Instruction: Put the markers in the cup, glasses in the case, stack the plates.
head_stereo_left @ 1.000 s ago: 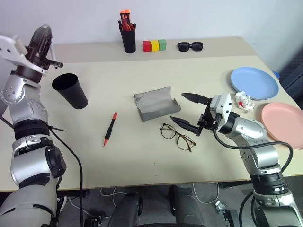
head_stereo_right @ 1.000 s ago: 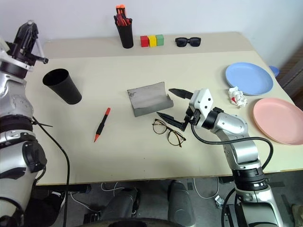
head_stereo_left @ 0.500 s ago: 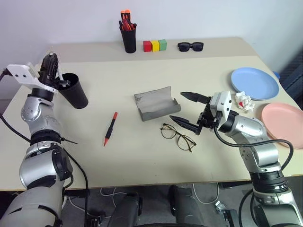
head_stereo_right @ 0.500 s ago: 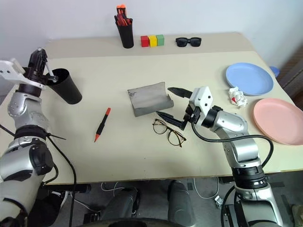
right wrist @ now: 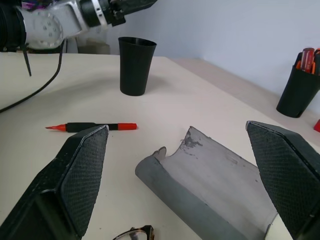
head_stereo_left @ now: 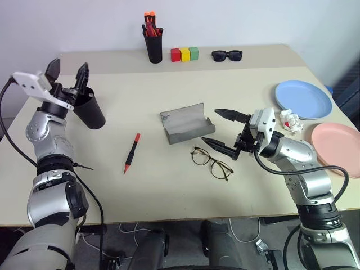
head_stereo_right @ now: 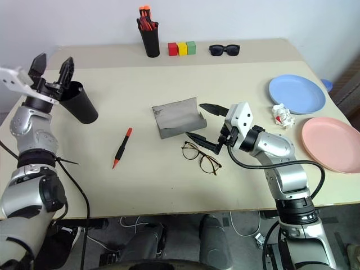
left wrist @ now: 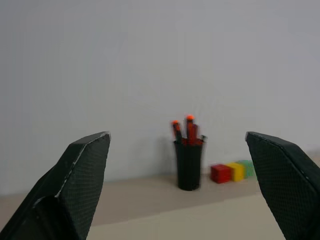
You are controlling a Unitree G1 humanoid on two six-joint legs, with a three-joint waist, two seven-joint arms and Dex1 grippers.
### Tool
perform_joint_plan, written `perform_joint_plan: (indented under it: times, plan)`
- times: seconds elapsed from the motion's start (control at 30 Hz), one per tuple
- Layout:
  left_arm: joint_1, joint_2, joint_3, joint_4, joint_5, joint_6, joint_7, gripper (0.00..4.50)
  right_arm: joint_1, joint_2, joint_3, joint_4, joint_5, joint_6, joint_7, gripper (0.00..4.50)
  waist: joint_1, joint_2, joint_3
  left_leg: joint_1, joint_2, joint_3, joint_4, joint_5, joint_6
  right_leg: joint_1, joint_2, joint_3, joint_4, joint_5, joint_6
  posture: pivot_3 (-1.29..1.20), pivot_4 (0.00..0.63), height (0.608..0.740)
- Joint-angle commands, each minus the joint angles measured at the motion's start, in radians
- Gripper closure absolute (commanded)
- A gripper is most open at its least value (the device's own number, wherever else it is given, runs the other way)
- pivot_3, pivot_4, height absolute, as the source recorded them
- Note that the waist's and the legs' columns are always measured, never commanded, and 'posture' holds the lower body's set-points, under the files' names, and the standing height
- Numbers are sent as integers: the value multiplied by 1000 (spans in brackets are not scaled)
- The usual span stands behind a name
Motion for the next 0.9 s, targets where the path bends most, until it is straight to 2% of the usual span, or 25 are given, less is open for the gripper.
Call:
perform_joint_plan:
  times: [0.03, 0.13, 0.23, 0.37, 0.47, 0.57, 0.67, 0.9]
  plan:
    - [109, 53, -164, -487, 41, 450, 124, 44, -19, -7, -33, -14, 28, -2, 8, 0, -3, 0, 0, 0, 0, 0, 0, 0, 0, 0, 0, 1, 0, 0, 0, 0, 150, 740]
    - [137, 70, -203, -802, -23, 839, 285, 44, -27, -16, -68, -8, 85, 30, 25, 0, -3, 0, 0, 0, 1, 0, 0, 0, 1, -1, 0, 2, 1, 0, 0, 0, 150, 740]
    - [131, 78, -235, -1020, -39, 1195, 424, 44, -30, -56, -97, 2, 140, 72, 87, 0, 0, 0, 0, 0, 1, 0, 0, 0, 1, 0, 1, 3, 1, 0, 0, 0, 150, 740]
    - [140, 112, -256, -1197, -84, 1568, 488, 44, -23, -89, -106, -7, 189, 108, 146, 0, -6, 0, 0, 2, 1, 2, -1, 0, 1, 0, 3, 4, 1, 0, 0, 0, 150, 740]
    - [128, 45, -175, -1256, -116, 1836, 514, 44, -4, -113, -95, -13, 168, 103, 180, 0, -4, 0, 0, 2, 2, 2, -2, 0, 0, 0, 4, 4, 1, 0, 0, 0, 150, 740]
    - [190, 35, -140, -1268, -161, 1908, 548, 44, 1, -109, -89, -9, 148, 83, 179, 0, -3, 0, 0, 1, 1, 2, -1, 0, 0, 0, 4, 4, 0, 0, 0, 0, 150, 740]
    - [262, 75, -150, -1289, -215, 1908, 560, 44, 5, -101, -85, -14, 136, 70, 179, 0, -4, 0, 0, 3, 2, 3, -2, 0, 0, 0, 4, 6, 1, 0, 0, 0, 150, 740]
    - [421, 91, -149, -1301, -370, 1908, 639, 44, 14, -76, -68, -21, 116, 58, 154, 0, 4, 0, 0, 2, 2, 3, -1, 0, -1, 0, 3, 6, 0, 0, 0, 0, 150, 740]
